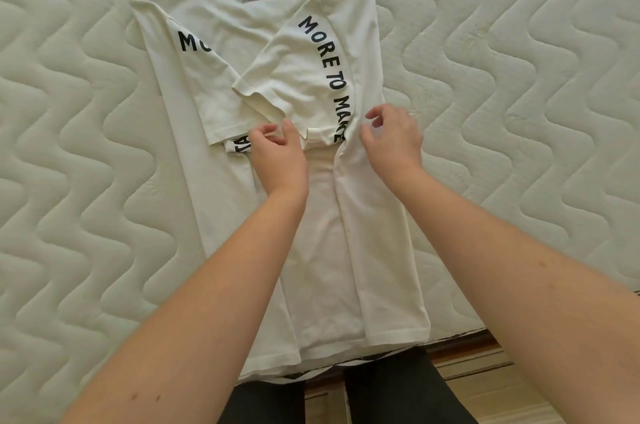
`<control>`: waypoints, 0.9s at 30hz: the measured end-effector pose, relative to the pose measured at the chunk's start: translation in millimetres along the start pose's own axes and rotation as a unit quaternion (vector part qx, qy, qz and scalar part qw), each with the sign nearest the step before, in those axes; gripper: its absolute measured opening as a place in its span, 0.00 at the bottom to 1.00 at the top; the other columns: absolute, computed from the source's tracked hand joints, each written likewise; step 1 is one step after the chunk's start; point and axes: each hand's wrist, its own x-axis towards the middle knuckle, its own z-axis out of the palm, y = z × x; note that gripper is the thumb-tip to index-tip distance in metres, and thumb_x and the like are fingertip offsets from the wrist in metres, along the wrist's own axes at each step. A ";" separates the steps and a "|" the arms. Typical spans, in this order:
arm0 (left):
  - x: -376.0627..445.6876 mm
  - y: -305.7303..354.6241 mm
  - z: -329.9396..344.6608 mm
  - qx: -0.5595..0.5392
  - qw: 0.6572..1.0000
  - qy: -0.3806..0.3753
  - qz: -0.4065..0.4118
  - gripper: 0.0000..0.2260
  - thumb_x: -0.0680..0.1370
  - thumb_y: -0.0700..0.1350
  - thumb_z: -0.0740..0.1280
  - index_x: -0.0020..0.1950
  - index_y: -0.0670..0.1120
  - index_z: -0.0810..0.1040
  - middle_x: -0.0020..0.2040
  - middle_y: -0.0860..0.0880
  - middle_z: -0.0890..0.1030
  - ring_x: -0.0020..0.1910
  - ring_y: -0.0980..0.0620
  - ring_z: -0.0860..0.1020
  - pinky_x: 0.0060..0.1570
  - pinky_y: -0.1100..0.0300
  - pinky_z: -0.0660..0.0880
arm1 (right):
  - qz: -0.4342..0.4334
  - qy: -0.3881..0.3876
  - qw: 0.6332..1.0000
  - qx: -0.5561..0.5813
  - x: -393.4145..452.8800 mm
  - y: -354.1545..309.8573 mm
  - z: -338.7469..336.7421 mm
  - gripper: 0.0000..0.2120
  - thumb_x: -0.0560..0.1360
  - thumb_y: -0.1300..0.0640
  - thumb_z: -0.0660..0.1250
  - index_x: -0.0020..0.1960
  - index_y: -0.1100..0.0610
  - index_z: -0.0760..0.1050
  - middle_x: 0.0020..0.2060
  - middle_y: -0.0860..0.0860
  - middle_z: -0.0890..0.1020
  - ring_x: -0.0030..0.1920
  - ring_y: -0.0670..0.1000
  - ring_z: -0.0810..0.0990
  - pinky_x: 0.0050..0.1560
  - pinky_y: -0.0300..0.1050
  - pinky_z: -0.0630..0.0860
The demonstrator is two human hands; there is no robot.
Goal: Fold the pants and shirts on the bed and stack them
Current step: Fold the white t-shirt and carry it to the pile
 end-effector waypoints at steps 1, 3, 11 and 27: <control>9.0 3.1 -1.8 0.015 1.000 -0.003 0.004 0.14 0.79 0.54 0.65 0.59 0.48 0.71 0.48 0.50 0.78 0.50 0.51 0.78 0.52 0.54 0.75 | -0.021 -0.008 1.000 0.008 1.0 -4.7 1.7 0.12 0.77 0.52 0.64 0.59 0.52 0.75 0.53 0.49 0.77 0.59 0.53 0.72 0.59 0.47 0.63; 31.2 13.3 -4.1 0.099 0.994 0.011 0.033 0.24 0.77 0.55 0.68 0.69 0.45 0.68 0.61 0.46 0.74 0.62 0.45 0.72 0.63 0.50 0.70 | -0.078 -0.015 0.996 -0.037 0.5 -14.7 7.1 0.15 0.76 0.48 0.67 0.62 0.51 0.75 0.56 0.50 0.76 0.60 0.54 0.71 0.59 0.48 0.62; 127.9 70.1 -0.9 0.353 0.931 -0.091 -0.003 0.26 0.75 0.62 0.67 0.67 0.48 0.74 0.70 0.45 0.71 0.71 0.42 0.66 0.69 0.47 0.61 | -0.165 -0.067 0.949 -0.261 -12.6 -27.1 36.2 0.21 0.73 0.55 0.69 0.64 0.52 0.69 0.63 0.54 0.66 0.63 0.57 0.64 0.57 0.49 0.56; 159.1 73.9 -28.8 0.252 0.950 -0.104 0.155 0.14 0.80 0.50 0.66 0.63 0.46 0.73 0.57 0.46 0.75 0.58 0.45 0.75 0.57 0.53 0.72 | -0.250 0.001 0.968 -0.001 -9.8 -44.7 29.0 0.11 0.75 0.62 0.70 0.56 0.63 0.80 0.51 0.59 0.81 0.46 0.60 0.81 0.47 0.53 0.77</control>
